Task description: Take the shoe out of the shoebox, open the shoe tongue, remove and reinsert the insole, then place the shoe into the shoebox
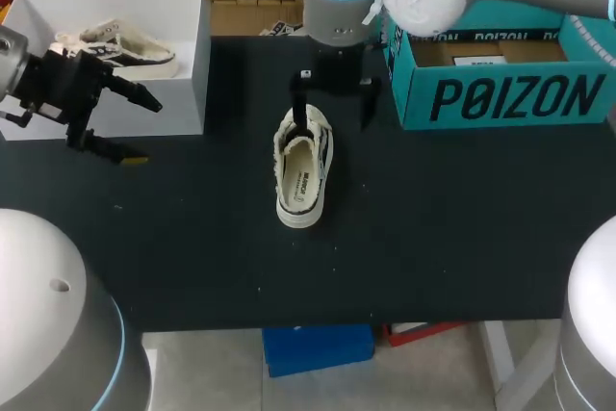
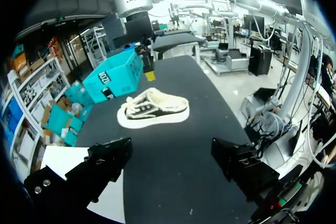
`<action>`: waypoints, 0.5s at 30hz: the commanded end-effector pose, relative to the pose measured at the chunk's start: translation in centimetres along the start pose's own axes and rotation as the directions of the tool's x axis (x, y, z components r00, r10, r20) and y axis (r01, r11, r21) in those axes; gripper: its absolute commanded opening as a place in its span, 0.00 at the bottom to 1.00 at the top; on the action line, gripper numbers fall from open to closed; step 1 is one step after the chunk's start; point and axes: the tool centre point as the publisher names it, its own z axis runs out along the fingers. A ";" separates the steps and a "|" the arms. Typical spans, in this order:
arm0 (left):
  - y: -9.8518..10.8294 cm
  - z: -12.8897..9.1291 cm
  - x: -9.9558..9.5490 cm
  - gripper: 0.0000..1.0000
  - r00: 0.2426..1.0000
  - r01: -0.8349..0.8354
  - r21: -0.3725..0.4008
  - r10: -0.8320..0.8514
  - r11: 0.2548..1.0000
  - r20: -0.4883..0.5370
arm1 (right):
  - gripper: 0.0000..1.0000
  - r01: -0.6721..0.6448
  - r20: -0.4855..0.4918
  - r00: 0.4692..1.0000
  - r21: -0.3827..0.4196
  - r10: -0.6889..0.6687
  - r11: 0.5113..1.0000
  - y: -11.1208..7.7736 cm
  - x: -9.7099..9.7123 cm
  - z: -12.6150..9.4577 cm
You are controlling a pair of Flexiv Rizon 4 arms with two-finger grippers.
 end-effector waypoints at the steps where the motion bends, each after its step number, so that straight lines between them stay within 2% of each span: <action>1: 0.0 0.0 0.1 1.00 1.000 -0.002 -0.002 0.002 1.000 0.002 | 1.00 0.011 -0.005 1.000 0.001 -0.011 1.000 0.8 0.2 1.5; 11: 0.0 0.0 0.1 1.00 1.000 -0.002 -0.002 0.002 1.000 0.002 | 1.00 0.035 0.009 0.999 0.008 -0.035 0.999 1.9 0.3 3.5; 12: 0.0 0.0 0.1 1.00 1.000 -0.002 -0.002 0.002 1.000 0.002 | 0.96 0.036 0.008 0.999 0.009 -0.036 0.999 2.0 0.3 3.7; 13: 0.0 0.0 0.1 1.00 1.000 -0.002 -0.002 0.002 1.000 0.002 | 0.86 0.038 0.008 0.999 0.009 -0.038 0.999 2.1 0.3 3.8; 15: 0.0 0.0 0.1 1.00 1.000 -0.002 -0.002 0.002 1.000 0.002 | 0.86 0.039 0.006 0.999 0.011 -0.039 0.999 2.2 0.2 4.1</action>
